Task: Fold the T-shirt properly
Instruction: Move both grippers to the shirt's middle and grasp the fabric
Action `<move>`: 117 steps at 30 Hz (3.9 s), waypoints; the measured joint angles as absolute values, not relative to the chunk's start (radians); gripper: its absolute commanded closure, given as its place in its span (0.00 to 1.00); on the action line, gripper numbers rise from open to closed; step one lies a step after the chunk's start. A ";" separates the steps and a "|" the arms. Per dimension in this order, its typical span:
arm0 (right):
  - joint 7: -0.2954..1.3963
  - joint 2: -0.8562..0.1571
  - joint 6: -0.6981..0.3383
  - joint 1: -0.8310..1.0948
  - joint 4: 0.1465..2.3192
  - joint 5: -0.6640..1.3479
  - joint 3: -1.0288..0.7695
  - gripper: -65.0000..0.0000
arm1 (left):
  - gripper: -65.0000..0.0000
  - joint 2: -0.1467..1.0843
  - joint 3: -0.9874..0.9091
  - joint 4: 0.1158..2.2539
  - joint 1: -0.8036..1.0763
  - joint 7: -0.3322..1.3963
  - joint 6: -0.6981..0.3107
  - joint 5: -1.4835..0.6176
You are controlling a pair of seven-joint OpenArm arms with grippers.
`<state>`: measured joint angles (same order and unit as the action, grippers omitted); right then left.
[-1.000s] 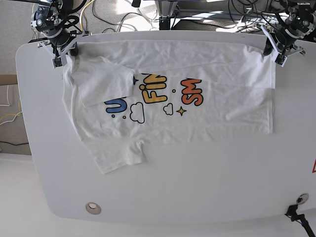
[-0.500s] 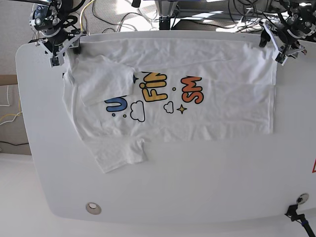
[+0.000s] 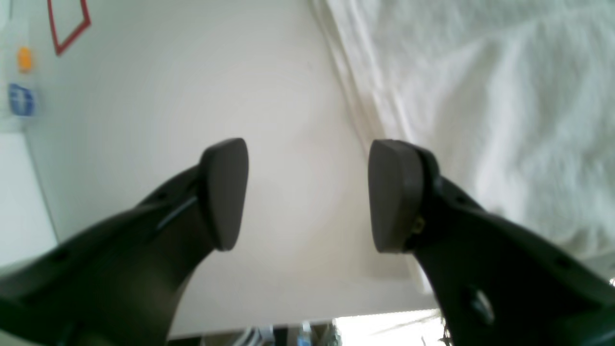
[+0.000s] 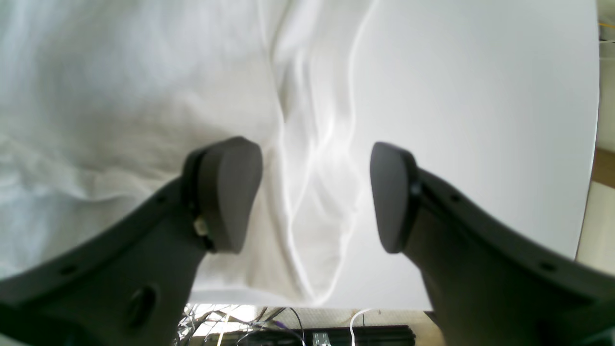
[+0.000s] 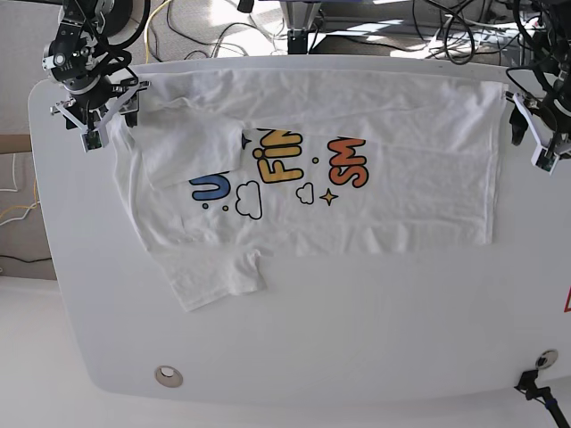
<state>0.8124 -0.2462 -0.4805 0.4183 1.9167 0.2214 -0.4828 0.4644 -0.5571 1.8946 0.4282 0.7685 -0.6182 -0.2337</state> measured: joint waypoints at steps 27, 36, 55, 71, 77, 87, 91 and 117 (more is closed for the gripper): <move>0.577 -0.272 -0.479 -0.590 0.902 0.154 -0.223 0.42 | 0.43 0.412 -0.281 0.974 -0.387 0.663 -0.605 -0.223; 0.371 -0.266 -0.460 -0.711 0.559 0.056 -0.221 0.42 | 0.43 0.424 -0.181 0.720 -0.449 0.521 -0.607 -0.228; 0.273 -0.199 -0.419 -0.669 0.472 0.067 -0.223 0.44 | 0.43 0.425 -0.183 0.719 -0.454 0.507 -0.607 -0.233; 0.288 -0.199 -0.423 -0.658 0.472 0.075 -0.223 1.00 | 0.42 0.425 -0.182 0.713 -0.449 0.507 -0.606 -0.232; 0.280 -0.199 -0.427 -0.656 0.472 0.075 -0.223 1.00 | 0.42 0.431 -0.183 0.619 -0.464 0.439 -0.607 -0.244; 0.280 -0.199 -0.427 -0.655 0.472 0.075 -0.223 1.00 | 0.56 0.434 -0.184 0.576 -0.471 0.376 -0.611 -0.262; 0.257 -0.200 -0.427 -0.640 0.477 0.086 -0.223 1.00 | 0.94 0.432 -0.184 0.575 -0.471 0.380 -0.607 -0.259; 0.439 -0.182 -0.427 -0.573 0.740 0.064 -0.221 1.00 | 1.00 0.408 -0.186 1.082 -0.321 0.625 -0.610 -0.285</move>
